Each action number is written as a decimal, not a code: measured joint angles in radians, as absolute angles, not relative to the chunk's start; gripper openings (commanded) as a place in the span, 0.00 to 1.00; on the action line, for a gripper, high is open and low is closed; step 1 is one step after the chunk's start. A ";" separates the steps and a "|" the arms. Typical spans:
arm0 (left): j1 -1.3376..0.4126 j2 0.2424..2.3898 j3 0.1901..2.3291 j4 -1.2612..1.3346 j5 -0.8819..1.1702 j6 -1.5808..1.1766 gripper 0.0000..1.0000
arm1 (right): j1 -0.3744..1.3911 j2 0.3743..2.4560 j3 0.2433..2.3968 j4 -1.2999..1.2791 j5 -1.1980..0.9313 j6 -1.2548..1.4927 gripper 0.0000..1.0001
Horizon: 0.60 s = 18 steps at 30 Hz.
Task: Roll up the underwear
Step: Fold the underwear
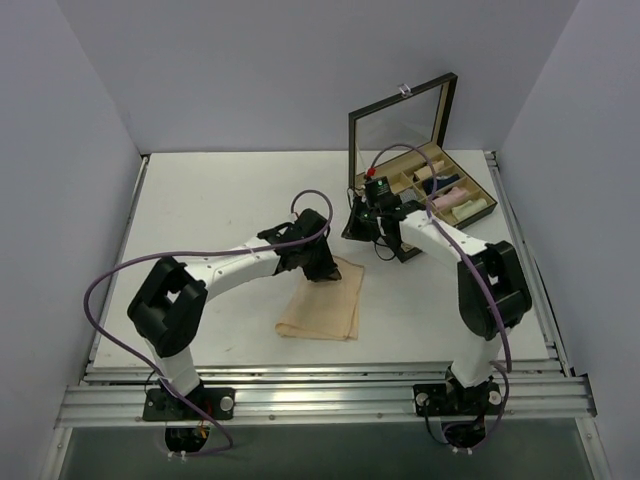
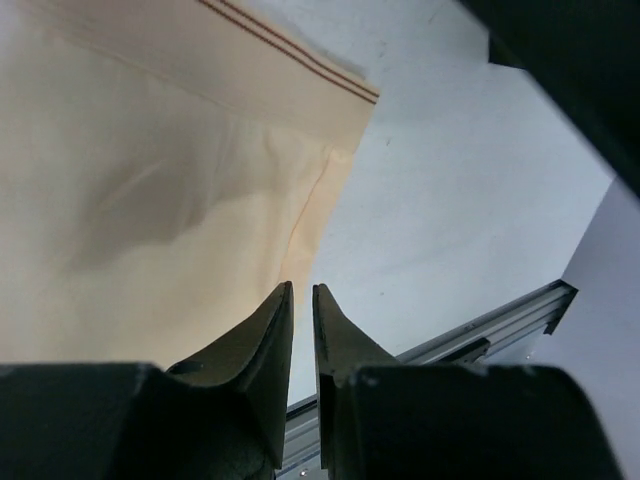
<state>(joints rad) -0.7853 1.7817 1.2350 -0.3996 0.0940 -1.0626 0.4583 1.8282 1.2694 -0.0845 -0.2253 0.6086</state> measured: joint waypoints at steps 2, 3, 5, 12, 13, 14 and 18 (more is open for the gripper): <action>-0.770 1.776 1.259 -0.411 0.102 -1.056 0.22 | 0.459 1.763 1.235 -0.092 -0.215 0.610 0.08; -0.760 1.776 1.274 -0.424 0.108 -1.049 0.21 | 0.460 1.737 1.214 -0.092 -0.213 0.613 0.07; -0.733 1.778 1.296 -0.444 0.115 -1.034 0.17 | 0.461 1.702 1.168 -0.094 -0.212 0.622 0.07; -0.607 1.884 1.385 -0.456 0.161 -0.974 0.11 | 0.466 1.699 1.031 -0.091 -0.208 0.649 0.06; -0.599 1.912 1.396 -0.456 0.163 -0.964 0.11 | 0.466 1.700 1.016 -0.081 -0.208 0.651 0.06; -0.596 1.939 1.405 -0.457 0.165 -0.957 0.11 | 0.466 1.700 1.003 -0.073 -0.208 0.654 0.06; -0.601 2.028 1.412 -0.459 0.175 -0.931 0.11 | 0.466 1.727 0.960 -0.041 -0.202 0.654 0.05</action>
